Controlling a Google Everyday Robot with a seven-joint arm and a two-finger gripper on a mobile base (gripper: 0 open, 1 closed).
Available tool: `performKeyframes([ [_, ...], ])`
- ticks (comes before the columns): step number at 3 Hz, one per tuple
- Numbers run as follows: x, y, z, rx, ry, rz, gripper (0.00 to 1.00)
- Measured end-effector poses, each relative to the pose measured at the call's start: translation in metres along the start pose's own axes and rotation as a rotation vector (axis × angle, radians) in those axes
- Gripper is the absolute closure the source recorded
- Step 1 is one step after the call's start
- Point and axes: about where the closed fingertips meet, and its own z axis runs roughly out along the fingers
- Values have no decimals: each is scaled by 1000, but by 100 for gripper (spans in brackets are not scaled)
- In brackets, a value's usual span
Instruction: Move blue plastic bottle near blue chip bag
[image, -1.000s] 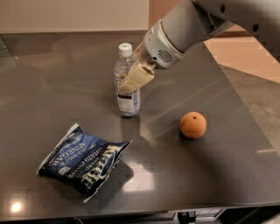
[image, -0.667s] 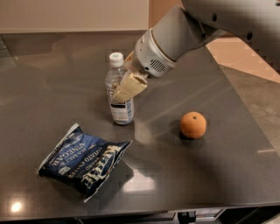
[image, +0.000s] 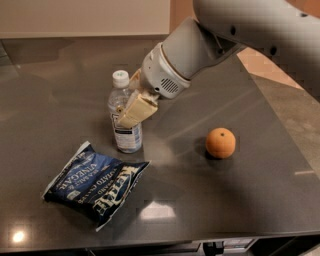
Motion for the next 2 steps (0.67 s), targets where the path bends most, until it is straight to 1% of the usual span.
performKeyframes([
  [1, -2, 4, 5, -42, -30, 5, 38],
  [2, -4, 5, 5, -42, -29, 2, 15],
])
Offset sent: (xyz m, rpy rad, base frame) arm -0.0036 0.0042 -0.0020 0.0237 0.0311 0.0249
